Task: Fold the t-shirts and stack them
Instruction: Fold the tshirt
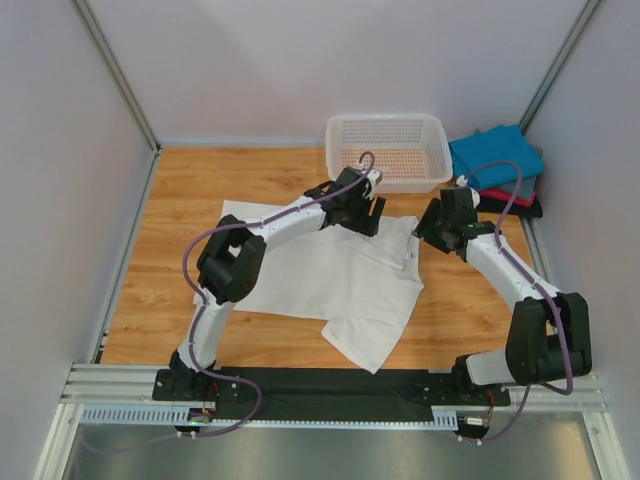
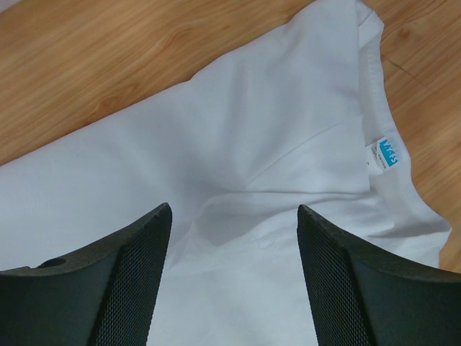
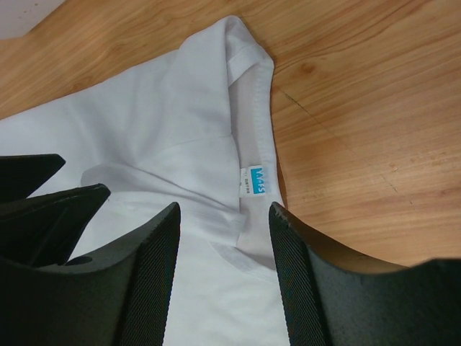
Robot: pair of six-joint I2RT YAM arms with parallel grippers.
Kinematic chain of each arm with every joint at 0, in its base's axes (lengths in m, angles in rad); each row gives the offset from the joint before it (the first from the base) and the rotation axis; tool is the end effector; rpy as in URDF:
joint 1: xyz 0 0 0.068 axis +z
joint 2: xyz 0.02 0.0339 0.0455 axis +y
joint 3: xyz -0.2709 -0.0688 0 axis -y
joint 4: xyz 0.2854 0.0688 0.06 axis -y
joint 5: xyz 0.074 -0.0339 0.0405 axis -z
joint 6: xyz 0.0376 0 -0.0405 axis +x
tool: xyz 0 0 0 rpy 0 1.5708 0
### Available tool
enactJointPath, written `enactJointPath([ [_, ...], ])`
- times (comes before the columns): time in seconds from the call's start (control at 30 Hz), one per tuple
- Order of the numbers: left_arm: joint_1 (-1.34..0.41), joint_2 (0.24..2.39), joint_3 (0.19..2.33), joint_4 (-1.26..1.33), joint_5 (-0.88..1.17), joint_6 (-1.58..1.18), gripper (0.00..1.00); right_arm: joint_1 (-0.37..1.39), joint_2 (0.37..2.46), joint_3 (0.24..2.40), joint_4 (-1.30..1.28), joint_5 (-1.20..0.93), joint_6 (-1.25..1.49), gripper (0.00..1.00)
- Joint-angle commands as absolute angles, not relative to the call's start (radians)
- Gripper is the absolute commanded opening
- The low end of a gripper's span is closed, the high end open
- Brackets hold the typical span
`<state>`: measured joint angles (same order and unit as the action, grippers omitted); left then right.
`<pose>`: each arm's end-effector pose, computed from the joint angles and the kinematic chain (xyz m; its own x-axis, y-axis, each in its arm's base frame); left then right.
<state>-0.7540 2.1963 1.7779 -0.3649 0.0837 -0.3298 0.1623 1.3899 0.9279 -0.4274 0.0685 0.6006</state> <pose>0.3935 -0.3738 0.1933 -0.7216 0.2349 -0.6513 0.5197 0.8053 -0.2853 0.3199 0.0498 0.2199 -0.6994 0.4568 -0.5497 0.3353 0.8889 0.3121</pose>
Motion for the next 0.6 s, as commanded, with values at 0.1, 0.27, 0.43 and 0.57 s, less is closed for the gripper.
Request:
enactJointPath([
  [0.1, -0.762, 2.221, 1.806, -0.373, 0.138, -0.298, 0.76, 0.161, 1.399, 0.927, -0.371, 0.015, 0.589, 0.54],
  [0.27, -0.762, 2.194, 1.767, -0.365, 0.167, -0.295, 0.74, 0.161, 1.397, 0.923, -0.385, 0.032, 0.591, 0.54],
  [0.43, -0.762, 2.18, 1.746, -0.382, 0.17, -0.285, 0.7, 0.161, 1.408, 0.914, -0.387, 0.026, 0.595, 0.54],
  [0.57, -0.762, 2.149, 1.701, -0.374, 0.173, -0.278, 0.63, 0.161, 1.41, 0.907, -0.382, 0.028, 0.601, 0.53],
])
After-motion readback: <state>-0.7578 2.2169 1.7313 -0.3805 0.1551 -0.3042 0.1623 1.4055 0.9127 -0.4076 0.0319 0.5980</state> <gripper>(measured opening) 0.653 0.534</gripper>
